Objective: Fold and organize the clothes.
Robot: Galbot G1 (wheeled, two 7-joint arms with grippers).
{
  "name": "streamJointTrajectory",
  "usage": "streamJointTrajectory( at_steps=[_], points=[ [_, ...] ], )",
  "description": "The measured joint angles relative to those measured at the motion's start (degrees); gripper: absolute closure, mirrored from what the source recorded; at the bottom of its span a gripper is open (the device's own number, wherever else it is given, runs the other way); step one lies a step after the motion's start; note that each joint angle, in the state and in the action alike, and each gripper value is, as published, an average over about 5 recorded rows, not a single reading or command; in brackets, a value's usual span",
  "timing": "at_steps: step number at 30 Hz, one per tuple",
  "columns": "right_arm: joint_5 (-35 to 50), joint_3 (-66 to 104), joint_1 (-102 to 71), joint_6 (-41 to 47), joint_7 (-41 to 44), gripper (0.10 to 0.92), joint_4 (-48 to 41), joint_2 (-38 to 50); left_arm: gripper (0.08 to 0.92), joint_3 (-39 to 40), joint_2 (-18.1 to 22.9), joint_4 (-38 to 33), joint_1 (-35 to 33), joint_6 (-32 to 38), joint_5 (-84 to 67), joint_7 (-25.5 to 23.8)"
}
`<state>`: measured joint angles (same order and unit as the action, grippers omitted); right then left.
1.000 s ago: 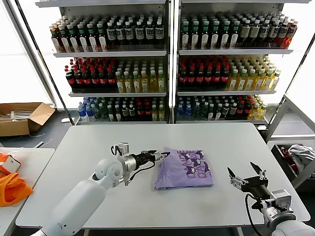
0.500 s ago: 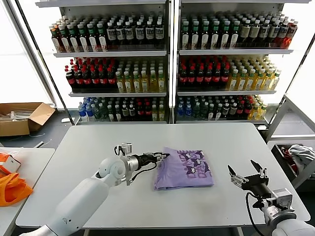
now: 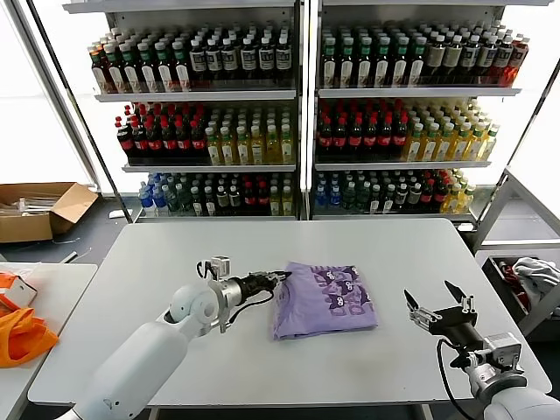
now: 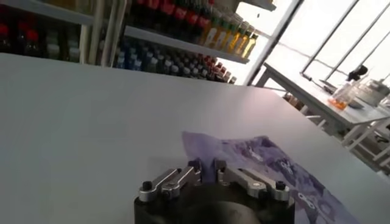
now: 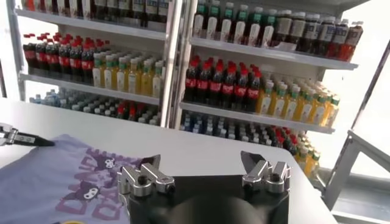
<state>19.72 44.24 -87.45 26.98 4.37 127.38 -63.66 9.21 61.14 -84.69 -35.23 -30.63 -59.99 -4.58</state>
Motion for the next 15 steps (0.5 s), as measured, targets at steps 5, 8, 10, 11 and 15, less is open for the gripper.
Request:
streamJointTrajectory(
  at_steps=[5, 8, 10, 11, 15],
  points=[
    [0.00, -0.43, 0.33, 0.10, -0.13, 0.203, -0.10, -0.10, 0.852, -0.85, -0.55, -3.80, -2.53, 0.48, 3.18, 1.12],
    [0.00, -0.46, 0.28, 0.12, -0.12, 0.203, -0.06, -0.08, 0.872, -1.03, -0.79, -6.16, -3.89, 1.01, 5.92, 1.91],
    [0.00, -0.49, 0.30, 0.13, -0.13, 0.203, -0.03, -0.11, 0.885, -0.99, -0.80, -7.77, -4.53, 1.43, 7.95, 2.49],
    [0.00, -0.52, 0.33, 0.13, -0.14, 0.203, -0.02, -0.14, 0.892, -0.92, -0.76, -8.53, -4.75, 1.66, 8.95, 2.81],
    [0.00, -0.70, 0.41, 0.17, -0.21, 0.203, 0.14, -0.31, 0.904, -0.41, -0.50, -10.92, -5.10, 2.63, 12.85, 4.11]
  ],
)
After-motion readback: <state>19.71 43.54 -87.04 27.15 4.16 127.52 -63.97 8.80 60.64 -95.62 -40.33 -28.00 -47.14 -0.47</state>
